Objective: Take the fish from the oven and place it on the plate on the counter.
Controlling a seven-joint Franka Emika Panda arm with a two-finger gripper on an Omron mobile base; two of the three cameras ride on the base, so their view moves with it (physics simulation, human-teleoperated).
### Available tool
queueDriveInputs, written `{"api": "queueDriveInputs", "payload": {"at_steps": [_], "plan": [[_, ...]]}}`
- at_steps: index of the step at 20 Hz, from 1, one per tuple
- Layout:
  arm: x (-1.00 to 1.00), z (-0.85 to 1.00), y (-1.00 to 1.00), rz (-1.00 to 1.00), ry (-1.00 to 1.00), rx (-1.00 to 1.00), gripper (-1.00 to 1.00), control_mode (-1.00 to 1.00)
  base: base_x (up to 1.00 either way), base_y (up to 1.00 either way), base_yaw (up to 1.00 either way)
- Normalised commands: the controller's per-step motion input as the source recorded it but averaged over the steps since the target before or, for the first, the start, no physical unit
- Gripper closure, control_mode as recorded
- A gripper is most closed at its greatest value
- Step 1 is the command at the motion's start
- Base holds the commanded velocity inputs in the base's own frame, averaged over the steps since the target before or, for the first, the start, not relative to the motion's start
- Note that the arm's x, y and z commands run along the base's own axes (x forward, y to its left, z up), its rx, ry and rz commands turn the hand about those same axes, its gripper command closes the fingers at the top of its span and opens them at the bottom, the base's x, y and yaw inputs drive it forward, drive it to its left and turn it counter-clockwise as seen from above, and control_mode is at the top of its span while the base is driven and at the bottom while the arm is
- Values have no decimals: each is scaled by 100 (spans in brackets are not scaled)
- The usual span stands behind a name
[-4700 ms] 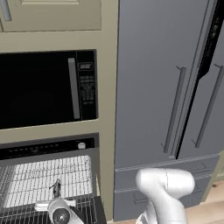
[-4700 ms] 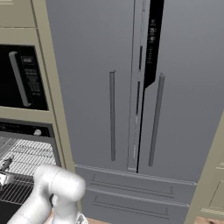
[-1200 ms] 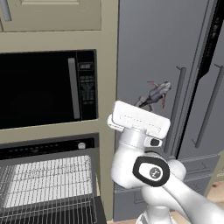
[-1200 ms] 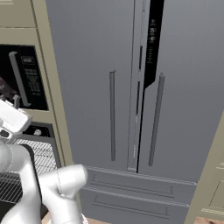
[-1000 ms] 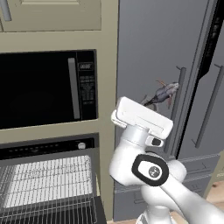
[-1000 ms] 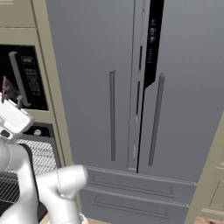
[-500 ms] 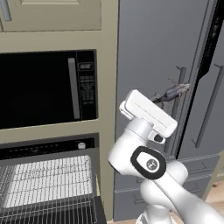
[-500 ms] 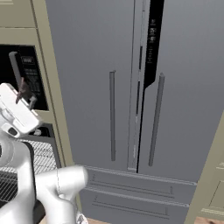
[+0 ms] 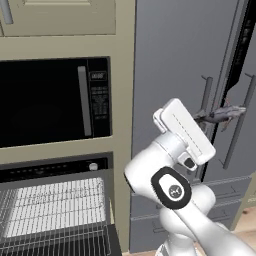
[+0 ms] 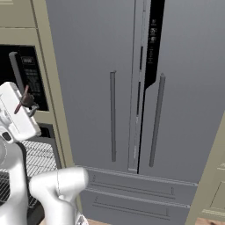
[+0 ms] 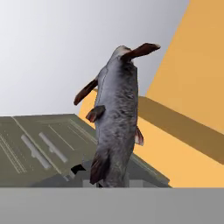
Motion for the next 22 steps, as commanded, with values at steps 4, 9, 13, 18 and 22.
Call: {"api": "queueDriveInputs", "payload": {"at_steps": [4,9,13,18,22], "plan": [[-1,10,-2,0,-24,0,100,-100,0,0,0],[3,1,5,5,-12,-1,100,-100,0,0,0],[1,0,2,10,-7,-1,100,-100,0,0,0],[0,0,0,9,-5,-1,100,-100,0,0,0],[-5,0,-23,4,-1,-2,100,100,-18,-48,3]]}}
